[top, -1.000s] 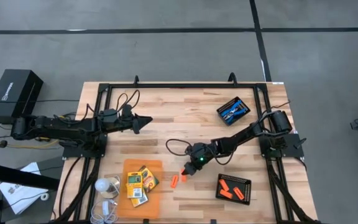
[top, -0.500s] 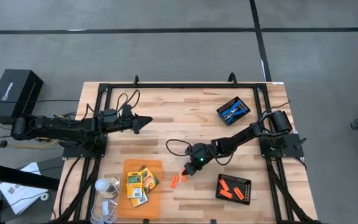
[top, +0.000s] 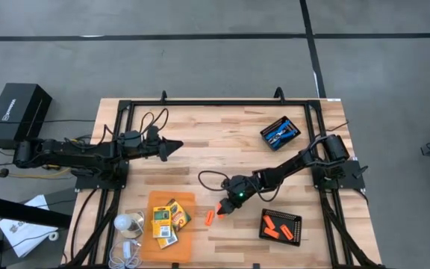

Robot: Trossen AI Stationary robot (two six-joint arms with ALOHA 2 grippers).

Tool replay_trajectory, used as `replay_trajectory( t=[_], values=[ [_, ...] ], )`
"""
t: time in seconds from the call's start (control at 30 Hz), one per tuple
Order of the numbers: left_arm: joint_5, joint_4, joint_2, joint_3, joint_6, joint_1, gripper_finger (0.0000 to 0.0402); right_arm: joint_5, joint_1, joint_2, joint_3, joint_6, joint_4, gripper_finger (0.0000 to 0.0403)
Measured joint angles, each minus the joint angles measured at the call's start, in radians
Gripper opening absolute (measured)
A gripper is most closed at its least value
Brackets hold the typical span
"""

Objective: Pick & Place School Supplies
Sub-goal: Put the orange eraser into the bottom black bin

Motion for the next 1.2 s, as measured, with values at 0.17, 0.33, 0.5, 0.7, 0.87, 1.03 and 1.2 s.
replay_trajectory(
  t=[0.17, 0.33, 0.5, 0.7, 0.87, 1.03, 1.2],
  values=[
    [0.022, 0.0, 0.0, 0.0, 0.0, 0.0, 0.009, 0.001, -0.001, 0.001, 0.0, 0.005, -0.008, 0.0153],
    [0.022, -0.002, 0.0, 0.0, 0.0, 0.0, 0.009, 0.001, -0.001, -0.002, 0.001, 0.009, -0.049, 0.0157],
    [0.023, -0.002, 0.0, 0.0, 0.0, 0.0, 0.009, 0.003, -0.005, -0.005, 0.002, 0.023, -0.091, 0.0156],
    [0.023, -0.003, 0.0, 0.0, 0.0, 0.0, 0.009, -0.004, -0.015, -0.006, 0.003, 0.025, -0.111, 0.0151],
    [0.045, -0.003, 0.0, 0.0, 0.0, 0.0, 0.009, -0.003, -0.021, -0.01, 0.006, 0.012, -0.169, 0.0152],
    [0.049, -0.003, 0.0, 0.0, 0.0, 0.0, 0.009, -0.003, -0.021, -0.011, 0.006, 0.003, -0.181, 0.0158],
    [0.048, -0.003, 0.0, 0.0, 0.0, 0.0, 0.009, 0.002, -0.022, -0.011, 0.007, 0.012, -0.18, 0.0163]
  ],
)
